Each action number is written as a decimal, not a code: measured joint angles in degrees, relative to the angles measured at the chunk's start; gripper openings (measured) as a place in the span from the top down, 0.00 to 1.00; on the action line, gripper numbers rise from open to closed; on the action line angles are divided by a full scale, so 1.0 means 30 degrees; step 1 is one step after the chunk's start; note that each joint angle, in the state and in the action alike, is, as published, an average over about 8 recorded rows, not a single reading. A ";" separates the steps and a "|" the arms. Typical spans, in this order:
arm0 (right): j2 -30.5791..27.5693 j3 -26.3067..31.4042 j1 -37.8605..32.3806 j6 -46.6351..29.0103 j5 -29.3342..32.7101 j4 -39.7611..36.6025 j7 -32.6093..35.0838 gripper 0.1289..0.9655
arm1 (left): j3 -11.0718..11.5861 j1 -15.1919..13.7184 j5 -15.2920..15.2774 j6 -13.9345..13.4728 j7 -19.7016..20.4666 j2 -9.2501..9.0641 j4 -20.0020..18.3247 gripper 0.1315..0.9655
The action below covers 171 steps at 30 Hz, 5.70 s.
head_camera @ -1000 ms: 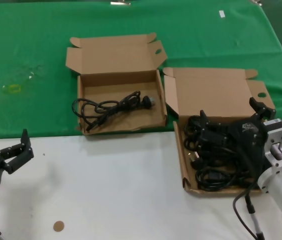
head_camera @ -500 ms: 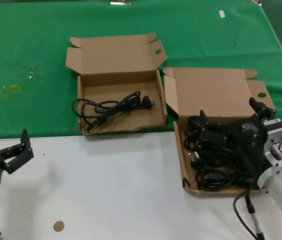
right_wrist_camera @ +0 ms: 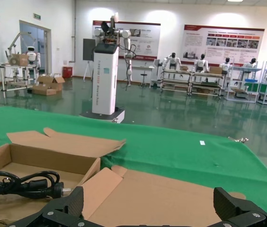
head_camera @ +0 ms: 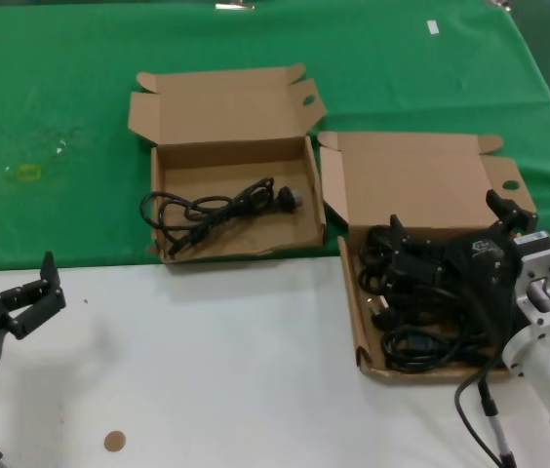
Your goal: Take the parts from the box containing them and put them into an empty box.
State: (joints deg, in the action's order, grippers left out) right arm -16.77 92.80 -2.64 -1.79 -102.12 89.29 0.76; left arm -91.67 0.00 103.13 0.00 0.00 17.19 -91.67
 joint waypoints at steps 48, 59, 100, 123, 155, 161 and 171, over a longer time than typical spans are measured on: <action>0.0000 0.0000 0.0000 0.0000 0.0000 0.0000 0.0001 0.00 | 0.0000 0.0000 0.0000 0.0000 0.0000 0.0000 0.0000 0.00; 0.0000 0.0000 0.0000 0.0000 0.0000 0.0000 0.0001 0.00 | 0.0000 0.0000 0.0000 0.0000 0.0000 0.0000 0.0000 0.00; 0.0000 0.0000 0.0000 0.0000 0.0000 0.0000 0.0001 0.00 | 0.0000 0.0000 0.0000 0.0000 0.0000 0.0000 0.0000 0.00; 0.0000 0.0000 0.0000 0.0000 0.0000 0.0000 0.0001 0.00 | 0.0000 0.0000 0.0000 0.0000 0.0000 0.0000 0.0000 0.00; 0.0000 0.0000 0.0000 0.0000 0.0000 0.0000 0.0001 0.00 | 0.0000 0.0000 0.0000 0.0000 0.0000 0.0000 0.0000 0.00; 0.0000 0.0000 0.0000 0.0000 0.0000 0.0000 0.0001 0.00 | 0.0000 0.0000 0.0000 0.0000 0.0000 0.0000 0.0000 0.00; 0.0000 0.0000 0.0000 0.0000 0.0000 0.0000 0.0001 0.00 | 0.0000 0.0000 0.0000 0.0000 0.0000 0.0000 0.0000 0.00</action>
State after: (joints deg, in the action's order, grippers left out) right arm -16.77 92.80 -2.64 -1.79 -102.12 89.29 0.76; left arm -91.67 0.00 103.13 0.00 0.00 17.19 -91.67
